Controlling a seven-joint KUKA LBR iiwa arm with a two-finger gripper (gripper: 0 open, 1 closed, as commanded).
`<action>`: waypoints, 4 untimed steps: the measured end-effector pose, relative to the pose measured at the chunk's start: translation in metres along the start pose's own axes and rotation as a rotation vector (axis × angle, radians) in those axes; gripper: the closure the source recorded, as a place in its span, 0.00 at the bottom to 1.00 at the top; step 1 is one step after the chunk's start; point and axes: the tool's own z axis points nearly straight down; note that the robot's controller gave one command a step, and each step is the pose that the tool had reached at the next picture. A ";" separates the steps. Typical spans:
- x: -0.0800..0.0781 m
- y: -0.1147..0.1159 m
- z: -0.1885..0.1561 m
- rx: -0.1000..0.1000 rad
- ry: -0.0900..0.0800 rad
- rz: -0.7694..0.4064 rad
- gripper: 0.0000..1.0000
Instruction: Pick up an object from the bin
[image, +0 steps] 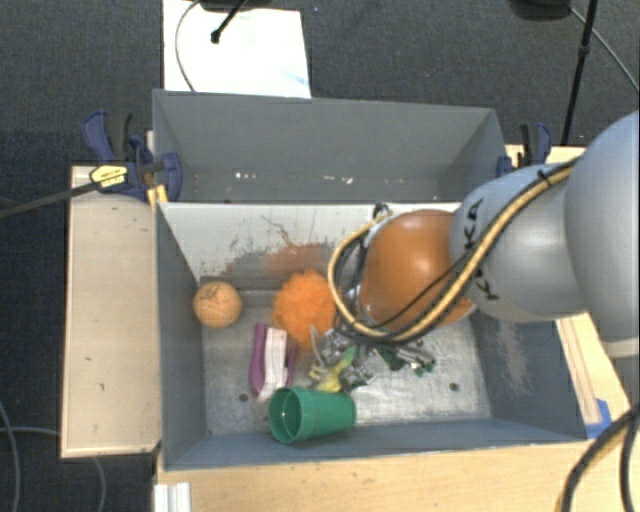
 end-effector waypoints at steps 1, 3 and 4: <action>0.003 0.002 -0.019 -0.007 0.015 0.005 1.00; 0.002 0.001 -0.056 -0.005 0.011 0.008 1.00; 0.001 0.001 -0.065 -0.004 0.010 0.010 1.00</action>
Offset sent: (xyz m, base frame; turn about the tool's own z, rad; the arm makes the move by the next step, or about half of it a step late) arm 0.0000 -0.0001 0.0251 0.0000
